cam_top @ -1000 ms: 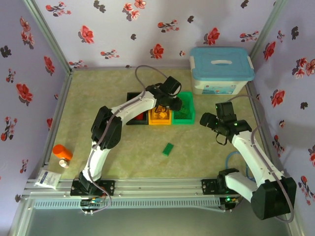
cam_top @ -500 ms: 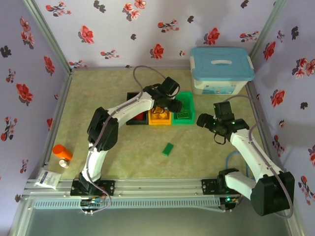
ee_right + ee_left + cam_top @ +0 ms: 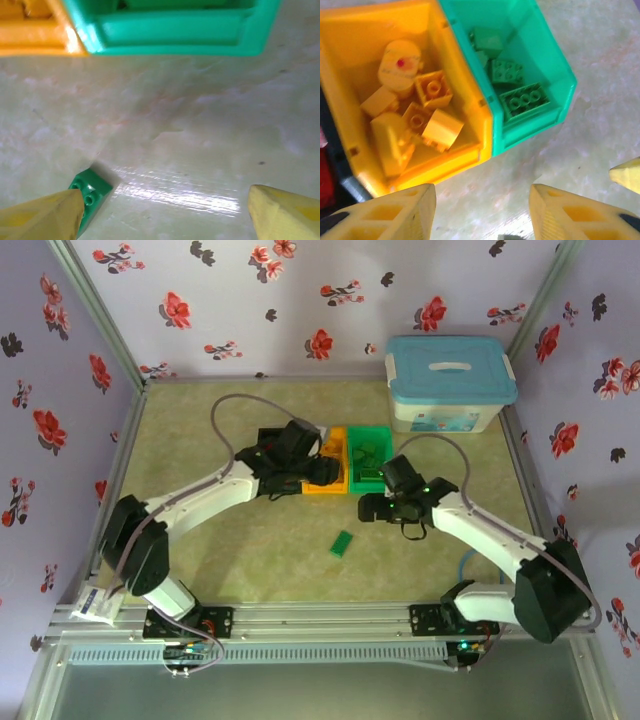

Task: Sort the legos into containers by color
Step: Pick up the lego from the bottom-center of the table.

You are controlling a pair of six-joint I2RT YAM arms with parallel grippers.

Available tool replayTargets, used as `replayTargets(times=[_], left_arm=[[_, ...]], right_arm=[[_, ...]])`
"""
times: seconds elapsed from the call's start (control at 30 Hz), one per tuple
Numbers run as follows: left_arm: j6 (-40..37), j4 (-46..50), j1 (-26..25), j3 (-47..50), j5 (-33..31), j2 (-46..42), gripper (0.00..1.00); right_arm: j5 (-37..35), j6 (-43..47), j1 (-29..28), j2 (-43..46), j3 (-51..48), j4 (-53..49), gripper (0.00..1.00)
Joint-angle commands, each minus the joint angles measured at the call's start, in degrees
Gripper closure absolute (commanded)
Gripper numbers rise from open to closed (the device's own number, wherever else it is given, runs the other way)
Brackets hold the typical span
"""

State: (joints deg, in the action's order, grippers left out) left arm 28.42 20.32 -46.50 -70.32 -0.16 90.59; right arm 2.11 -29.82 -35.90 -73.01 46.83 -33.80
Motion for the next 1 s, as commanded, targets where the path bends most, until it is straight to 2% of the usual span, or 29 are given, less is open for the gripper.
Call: replayTargets(times=[0.0, 0.43, 0.57, 0.73, 0.97], left_arm=[[3.8, -4.5, 1.9, 6.6, -2.2, -4.7, 0.48], [10.4, -5.9, 4.2, 26.8, -6.0, -19.7, 0.48], [11.0, -5.3, 4.4, 29.6, -6.8, -23.3, 0.48], [11.6, -4.3, 4.7, 31.6, -7.7, -26.0, 0.48], [12.1, -4.4, 4.8, 32.9, -8.0, -27.9, 0.48]], right_arm=[[-1.6, -1.8, -3.5, -3.5, 2.3, 1.1, 0.16], [-2.0, -11.9, -15.9, -16.5, 4.1, 5.6, 0.23], [-2.5, -13.6, -18.3, -19.8, 5.7, 5.3, 0.26], [-2.7, -15.1, -19.9, -23.7, 8.2, 4.2, 0.35], [-3.7, -14.1, -21.1, -28.0, 13.6, 1.8, 0.37]])
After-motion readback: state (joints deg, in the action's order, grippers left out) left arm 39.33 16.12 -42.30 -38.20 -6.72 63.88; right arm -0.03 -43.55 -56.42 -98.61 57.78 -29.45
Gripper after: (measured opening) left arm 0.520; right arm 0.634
